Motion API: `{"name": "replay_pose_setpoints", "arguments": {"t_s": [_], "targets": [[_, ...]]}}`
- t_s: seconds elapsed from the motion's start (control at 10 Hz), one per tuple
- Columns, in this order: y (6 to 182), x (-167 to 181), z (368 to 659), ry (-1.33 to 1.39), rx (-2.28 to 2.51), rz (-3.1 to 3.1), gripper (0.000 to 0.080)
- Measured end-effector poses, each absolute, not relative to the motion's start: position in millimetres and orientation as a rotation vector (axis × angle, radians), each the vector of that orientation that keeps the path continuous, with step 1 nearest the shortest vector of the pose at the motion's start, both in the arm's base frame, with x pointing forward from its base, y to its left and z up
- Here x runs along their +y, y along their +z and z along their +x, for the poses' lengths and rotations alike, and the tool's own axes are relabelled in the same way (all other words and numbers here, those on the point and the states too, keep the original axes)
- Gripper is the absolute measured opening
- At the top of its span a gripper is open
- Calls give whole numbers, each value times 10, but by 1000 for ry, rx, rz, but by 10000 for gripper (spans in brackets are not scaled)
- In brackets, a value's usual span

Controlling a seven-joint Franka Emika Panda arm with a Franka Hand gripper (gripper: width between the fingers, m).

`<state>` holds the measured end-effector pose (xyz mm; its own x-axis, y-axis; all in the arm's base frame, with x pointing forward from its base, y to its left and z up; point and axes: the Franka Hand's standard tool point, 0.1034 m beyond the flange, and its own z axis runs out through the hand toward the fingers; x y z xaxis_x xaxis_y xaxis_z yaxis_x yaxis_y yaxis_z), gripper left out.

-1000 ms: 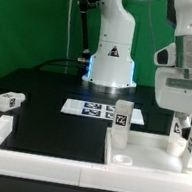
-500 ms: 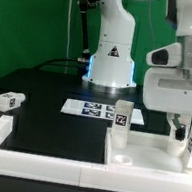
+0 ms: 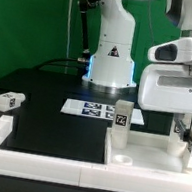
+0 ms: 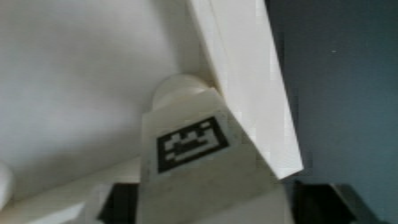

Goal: Assemble square table

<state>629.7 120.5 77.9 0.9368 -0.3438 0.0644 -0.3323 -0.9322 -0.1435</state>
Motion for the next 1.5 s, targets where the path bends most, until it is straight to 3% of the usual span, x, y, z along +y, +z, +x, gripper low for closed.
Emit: {"name": "replay_pose_setpoints", "arguments": {"t_s": [0.1, 0.4, 0.8, 1.1, 1.2, 1.3, 1.4, 1.5], "targets": [[775, 1191, 6298, -123, 672, -2929, 292], [766, 1174, 6294, -96, 1001, -2825, 292], [746, 1138, 6281, 68, 1834, -2238, 292], [752, 1141, 6285, 56, 1753, -2307, 293], [785, 1157, 6319, 5, 1586, -2457, 511], [816, 1147, 6360, -52, 1314, -2635, 511], [825, 1162, 6373, -82, 1107, -2740, 620], [819, 1153, 6369, -86, 1061, -2759, 640]]}}
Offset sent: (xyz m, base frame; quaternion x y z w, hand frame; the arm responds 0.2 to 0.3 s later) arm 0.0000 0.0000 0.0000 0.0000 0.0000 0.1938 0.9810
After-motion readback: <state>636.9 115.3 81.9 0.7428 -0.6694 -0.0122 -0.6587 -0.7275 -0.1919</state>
